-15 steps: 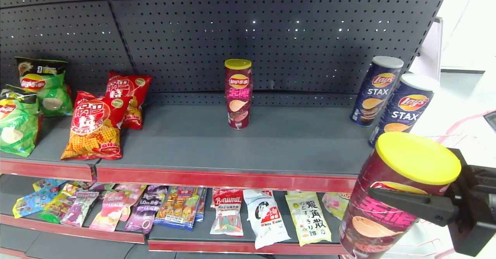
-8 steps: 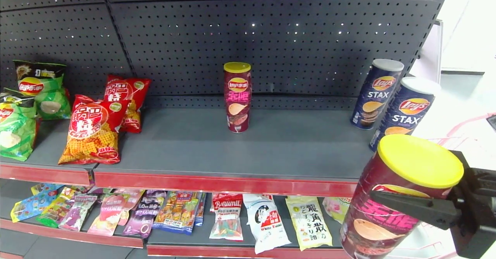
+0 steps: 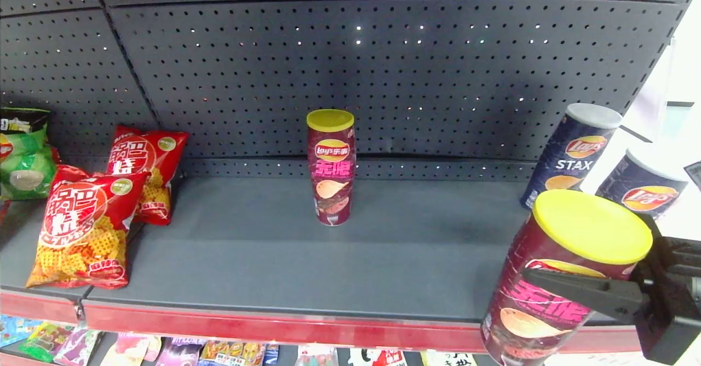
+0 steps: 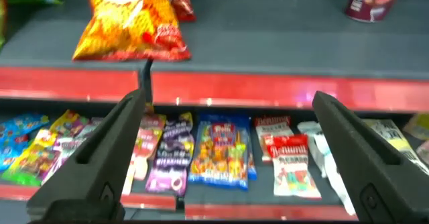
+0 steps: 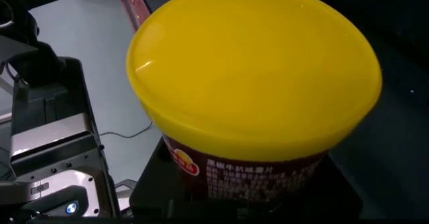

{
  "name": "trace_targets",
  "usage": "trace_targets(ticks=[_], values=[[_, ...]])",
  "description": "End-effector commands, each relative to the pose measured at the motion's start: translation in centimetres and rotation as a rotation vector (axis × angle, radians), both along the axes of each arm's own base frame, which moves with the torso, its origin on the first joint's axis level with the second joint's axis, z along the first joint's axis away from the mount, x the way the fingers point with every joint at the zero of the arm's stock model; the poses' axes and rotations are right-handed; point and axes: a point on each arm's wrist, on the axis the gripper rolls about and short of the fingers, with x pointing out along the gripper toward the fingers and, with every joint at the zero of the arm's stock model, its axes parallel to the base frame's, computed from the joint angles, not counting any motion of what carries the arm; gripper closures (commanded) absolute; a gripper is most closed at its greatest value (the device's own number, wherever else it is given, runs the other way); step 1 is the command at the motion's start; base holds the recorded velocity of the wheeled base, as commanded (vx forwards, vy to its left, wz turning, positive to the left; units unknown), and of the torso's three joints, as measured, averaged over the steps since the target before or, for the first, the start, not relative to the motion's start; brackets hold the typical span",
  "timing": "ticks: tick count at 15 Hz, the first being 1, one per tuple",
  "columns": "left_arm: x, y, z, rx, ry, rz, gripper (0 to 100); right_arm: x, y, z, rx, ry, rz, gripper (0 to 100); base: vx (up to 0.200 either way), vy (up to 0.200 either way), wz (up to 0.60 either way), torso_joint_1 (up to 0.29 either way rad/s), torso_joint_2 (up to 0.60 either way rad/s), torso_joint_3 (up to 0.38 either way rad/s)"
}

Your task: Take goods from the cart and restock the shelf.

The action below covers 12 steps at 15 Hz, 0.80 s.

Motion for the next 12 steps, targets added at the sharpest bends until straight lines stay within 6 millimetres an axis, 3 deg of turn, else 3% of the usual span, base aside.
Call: trace_targets(ticks=[1,12], values=[[0.01,0.0,0.01,0.0,0.002,0.0,0,-0.13,-0.06,-0.04,0.001,-0.001,0.001,100,0.0,0.0,0.0,0.0,0.0,0.0],[0.01,0.0,0.02,0.007,0.0,-0.002,0,-0.41,-0.19,-0.21,0.0,0.001,0.001,100,0.0,0.0,0.0,0.0,0.0,0.0]])
